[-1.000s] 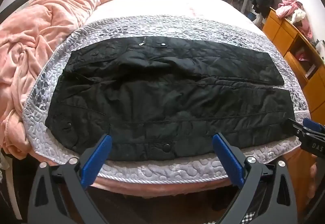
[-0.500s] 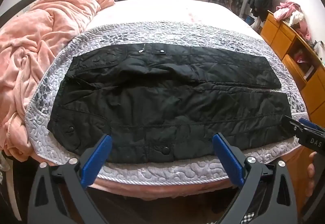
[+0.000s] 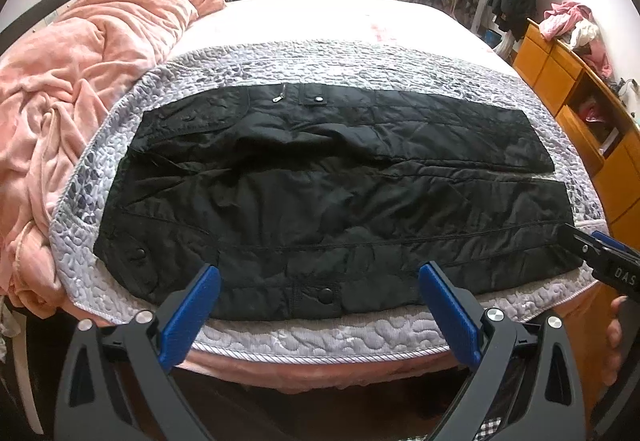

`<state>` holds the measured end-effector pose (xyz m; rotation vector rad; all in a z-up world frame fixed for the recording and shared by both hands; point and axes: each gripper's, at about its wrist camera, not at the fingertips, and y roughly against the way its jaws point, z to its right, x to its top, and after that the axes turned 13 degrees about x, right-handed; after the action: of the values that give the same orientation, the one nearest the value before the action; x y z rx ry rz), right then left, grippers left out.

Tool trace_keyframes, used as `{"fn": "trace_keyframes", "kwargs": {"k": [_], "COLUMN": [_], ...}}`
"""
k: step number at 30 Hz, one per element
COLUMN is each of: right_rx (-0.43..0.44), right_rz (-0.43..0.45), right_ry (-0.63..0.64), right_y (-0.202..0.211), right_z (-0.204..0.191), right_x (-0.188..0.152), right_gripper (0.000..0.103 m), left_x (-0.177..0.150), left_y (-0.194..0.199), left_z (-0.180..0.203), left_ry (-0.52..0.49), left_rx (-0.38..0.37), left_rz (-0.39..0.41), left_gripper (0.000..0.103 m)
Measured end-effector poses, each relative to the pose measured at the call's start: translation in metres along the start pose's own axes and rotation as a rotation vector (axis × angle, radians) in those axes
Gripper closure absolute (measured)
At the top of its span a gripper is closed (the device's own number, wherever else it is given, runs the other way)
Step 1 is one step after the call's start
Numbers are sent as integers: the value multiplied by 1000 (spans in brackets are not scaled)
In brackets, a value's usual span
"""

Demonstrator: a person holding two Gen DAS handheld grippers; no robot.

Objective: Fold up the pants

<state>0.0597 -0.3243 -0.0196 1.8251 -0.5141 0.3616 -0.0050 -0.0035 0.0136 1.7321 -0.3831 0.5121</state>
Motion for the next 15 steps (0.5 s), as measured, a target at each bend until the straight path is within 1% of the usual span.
{"fn": "trace_keyframes", "kwargs": {"k": [3, 6, 15], "right_rx": [-5, -22, -31], "right_rz": [-3, -7, -15], "right_ry": [-8, -3, 23], "right_y": [-1, -2, -6], "right_z": [2, 2, -1], "right_x": [0, 0, 0], "right_gripper": [2, 2, 2], "left_x": [0, 2, 3], "left_y": [0, -2, -4], "left_z": [1, 0, -2], "left_ry": [-5, -2, -6], "left_rx": [14, 13, 10], "left_rz": [7, 4, 4], "left_gripper": [4, 4, 4]}}
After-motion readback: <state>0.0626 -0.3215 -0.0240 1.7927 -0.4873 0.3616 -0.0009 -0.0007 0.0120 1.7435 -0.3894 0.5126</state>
